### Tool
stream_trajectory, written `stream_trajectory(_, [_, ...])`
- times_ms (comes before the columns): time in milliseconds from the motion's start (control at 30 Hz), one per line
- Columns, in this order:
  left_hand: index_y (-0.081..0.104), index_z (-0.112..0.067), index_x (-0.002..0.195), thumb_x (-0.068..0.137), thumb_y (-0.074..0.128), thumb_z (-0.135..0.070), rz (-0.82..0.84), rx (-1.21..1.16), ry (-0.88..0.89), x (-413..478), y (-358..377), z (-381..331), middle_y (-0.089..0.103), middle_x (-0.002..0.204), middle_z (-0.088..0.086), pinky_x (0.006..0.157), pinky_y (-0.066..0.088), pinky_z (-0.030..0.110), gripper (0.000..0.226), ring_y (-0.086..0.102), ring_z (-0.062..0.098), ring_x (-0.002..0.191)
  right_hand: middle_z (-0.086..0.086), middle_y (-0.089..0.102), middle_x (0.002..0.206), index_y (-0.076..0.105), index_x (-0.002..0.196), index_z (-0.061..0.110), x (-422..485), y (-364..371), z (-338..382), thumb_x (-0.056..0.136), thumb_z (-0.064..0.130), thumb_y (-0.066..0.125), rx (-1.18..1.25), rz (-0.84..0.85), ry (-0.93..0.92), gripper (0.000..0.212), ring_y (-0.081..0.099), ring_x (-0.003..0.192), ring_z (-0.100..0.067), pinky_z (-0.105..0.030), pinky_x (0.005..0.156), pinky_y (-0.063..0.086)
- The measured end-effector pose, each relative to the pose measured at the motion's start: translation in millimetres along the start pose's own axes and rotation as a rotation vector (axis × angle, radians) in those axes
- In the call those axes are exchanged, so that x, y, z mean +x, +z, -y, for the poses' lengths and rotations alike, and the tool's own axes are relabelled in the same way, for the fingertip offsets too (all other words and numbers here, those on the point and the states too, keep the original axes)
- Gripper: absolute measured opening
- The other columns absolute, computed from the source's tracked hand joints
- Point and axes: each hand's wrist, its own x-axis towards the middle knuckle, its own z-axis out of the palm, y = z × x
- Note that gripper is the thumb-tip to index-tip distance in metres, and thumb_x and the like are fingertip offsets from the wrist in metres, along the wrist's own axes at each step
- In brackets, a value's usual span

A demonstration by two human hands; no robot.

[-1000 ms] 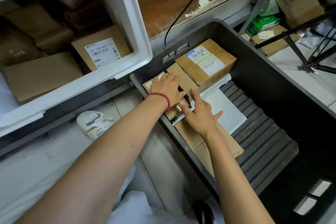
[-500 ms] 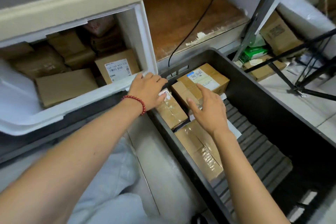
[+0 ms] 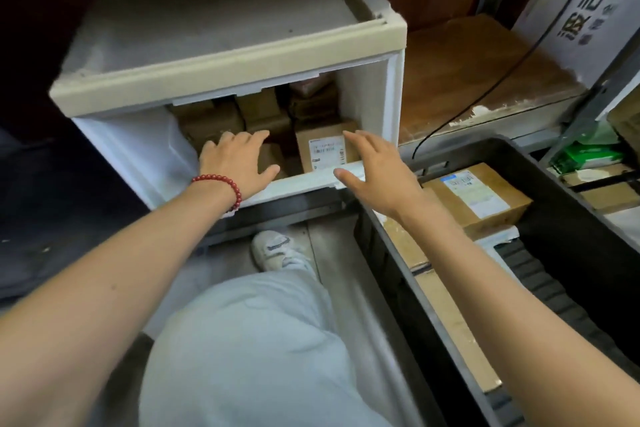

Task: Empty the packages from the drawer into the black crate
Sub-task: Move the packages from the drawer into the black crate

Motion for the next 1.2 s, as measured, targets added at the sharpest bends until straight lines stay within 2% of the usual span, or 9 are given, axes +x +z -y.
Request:
stream_trajectory(267, [0.021, -0.026, 0.151, 0.093, 0.046, -0.054, 0.008, -0.138, -0.03, 51.0, 31.5, -23.3, 0.047, 0.142, 0.013, 0.102, 0.035, 0.046, 0.069, 0.04, 0.032, 0.131, -0.012, 0.023, 0.156, 0.021, 0.152, 0.026, 77.5, 22.5, -1.4, 0.096, 0.033, 0.058, -0.055, 0.084, 0.1, 0.067, 0.029, 0.141, -0.033, -0.044, 0.113, 0.032])
stream_trajectory(433, [0.012, -0.017, 0.153, 0.093, 0.045, -0.055, 0.107, -0.212, -0.071, 82.9, 59.5, -32.2, 0.051, 0.131, 0.02, 0.094, 0.042, 0.044, 0.078, 0.051, 0.036, 0.118, -0.021, 0.032, 0.149, 0.017, 0.151, 0.013, 117.6, 36.6, -20.4, 0.094, 0.027, 0.062, 0.07, 0.168, 0.321, 0.074, 0.039, 0.135, -0.037, -0.042, 0.113, 0.034])
stream_trajectory(567, [0.002, -0.017, 0.153, 0.092, 0.051, -0.05, 0.232, -0.48, -0.146, 97.9, 83.4, -35.1, 0.046, 0.139, 0.017, 0.1, 0.044, 0.046, 0.085, 0.049, 0.034, 0.123, -0.014, 0.05, 0.138, 0.028, 0.14, 0.005, 136.0, 52.5, -36.8, 0.093, 0.022, 0.064, 0.371, 0.124, 0.456, 0.061, 0.053, 0.124, -0.031, -0.039, 0.104, 0.045])
stream_trajectory(633, [0.007, -0.019, 0.153, 0.09, 0.058, -0.045, 0.246, -0.662, -0.153, 101.5, 93.7, -37.1, 0.049, 0.138, 0.012, 0.101, 0.044, 0.044, 0.085, 0.051, 0.031, 0.123, -0.013, 0.052, 0.136, 0.031, 0.138, 0.005, 140.3, 60.4, -41.2, 0.09, 0.023, 0.067, 0.444, 0.093, 0.49, 0.063, 0.054, 0.123, -0.029, -0.04, 0.104, 0.046])
stream_trajectory(733, [0.014, -0.018, 0.152, 0.091, 0.06, -0.041, 0.184, -0.885, -0.224, 101.0, 99.3, -37.6, 0.051, 0.139, 0.007, 0.1, 0.043, 0.034, 0.08, 0.051, 0.026, 0.124, -0.01, 0.051, 0.134, 0.034, 0.139, 0.006, 142.2, 71.8, -41.5, 0.087, 0.024, 0.071, 0.513, 0.086, 0.467, 0.067, 0.053, 0.123, -0.026, -0.039, 0.105, 0.045])
stream_trajectory(833, [0.011, -0.018, 0.153, 0.094, 0.057, -0.037, 0.092, -0.897, -0.256, 93.9, 90.0, -28.5, 0.05, 0.14, 0.005, 0.098, 0.042, 0.031, 0.077, 0.051, 0.024, 0.125, -0.008, 0.049, 0.138, 0.033, 0.141, 0.008, 134.1, 74.1, -31.4, 0.085, 0.022, 0.071, 0.62, 0.075, 0.423, 0.069, 0.051, 0.125, -0.026, -0.043, 0.107, 0.044])
stream_trajectory(900, [0.017, -0.016, 0.152, 0.093, 0.058, -0.035, 0.034, -0.901, -0.241, 84.6, 80.2, -18.2, 0.051, 0.14, 0.005, 0.099, 0.043, 0.031, 0.073, 0.052, 0.023, 0.125, -0.01, 0.052, 0.136, 0.034, 0.14, 0.009, 124.7, 72.3, -22.4, 0.084, 0.021, 0.071, 0.679, 0.026, 0.377, 0.069, 0.053, 0.124, -0.026, -0.044, 0.106, 0.045])
stream_trajectory(1100, [0.033, -0.02, 0.147, 0.09, 0.062, -0.031, -0.075, -0.971, -0.151, 27.1, 43.1, 6.2, 0.055, 0.137, 0.0, 0.105, 0.042, 0.033, 0.064, 0.053, 0.018, 0.123, -0.003, 0.057, 0.132, 0.038, 0.141, 0.01, 70.2, 54.1, 18.1, 0.09, 0.01, 0.066, 0.834, -0.066, 0.262, 0.058, 0.058, 0.115, -0.014, -0.034, 0.103, 0.047])
stream_trajectory(1200, [0.032, -0.024, 0.147, 0.091, 0.062, -0.031, -0.096, -1.03, -0.158, -16.2, 36.5, 8.0, 0.054, 0.135, -0.001, 0.1, 0.045, 0.031, 0.064, 0.055, 0.015, 0.119, 0.008, 0.056, 0.118, 0.04, 0.139, 0.016, 32.9, 44.2, 37.6, 0.093, 0.01, 0.062, 0.892, -0.106, 0.244, 0.052, 0.056, 0.094, 0.005, -0.009, 0.08, 0.048])
